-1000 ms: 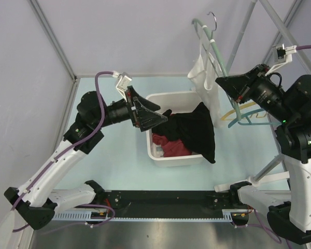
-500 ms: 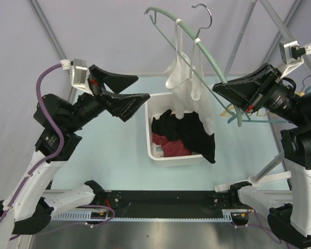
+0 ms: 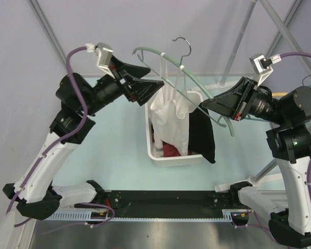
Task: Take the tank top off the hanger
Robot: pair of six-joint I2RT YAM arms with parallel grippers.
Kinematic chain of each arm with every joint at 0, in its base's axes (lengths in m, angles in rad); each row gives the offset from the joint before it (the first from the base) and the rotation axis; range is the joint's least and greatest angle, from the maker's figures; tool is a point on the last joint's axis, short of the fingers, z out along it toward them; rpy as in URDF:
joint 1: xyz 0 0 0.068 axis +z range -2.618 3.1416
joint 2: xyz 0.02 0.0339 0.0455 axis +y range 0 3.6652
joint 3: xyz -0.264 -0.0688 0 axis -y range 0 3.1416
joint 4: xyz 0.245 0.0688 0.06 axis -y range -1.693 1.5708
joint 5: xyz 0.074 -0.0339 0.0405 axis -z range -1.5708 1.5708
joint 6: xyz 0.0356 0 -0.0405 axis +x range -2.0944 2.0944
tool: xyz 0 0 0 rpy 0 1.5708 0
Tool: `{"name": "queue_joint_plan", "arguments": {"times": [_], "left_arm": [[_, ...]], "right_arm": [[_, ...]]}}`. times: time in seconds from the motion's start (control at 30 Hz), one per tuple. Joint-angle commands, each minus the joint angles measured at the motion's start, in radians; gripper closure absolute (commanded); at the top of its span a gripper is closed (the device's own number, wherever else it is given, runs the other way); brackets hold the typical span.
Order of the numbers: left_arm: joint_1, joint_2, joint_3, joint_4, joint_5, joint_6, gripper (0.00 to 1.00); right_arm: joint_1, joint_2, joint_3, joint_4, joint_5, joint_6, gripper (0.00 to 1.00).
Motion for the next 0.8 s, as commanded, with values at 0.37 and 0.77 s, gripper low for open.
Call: {"name": "queue_joint_plan", "arguments": {"times": [0.37,0.77], "left_arm": [[-0.001,0.101,0.066,-0.047,-0.019,0.053,0.51],[0.023,0.062,0.086,-0.119,-0.243,0.125,1.0]], "right_arm": [[-0.002,-0.095,-0.082,0.024,-0.076,-0.007,1.0],[-0.002,-0.141,-0.07,-0.325,-0.028,-0.283,1.0]]}}
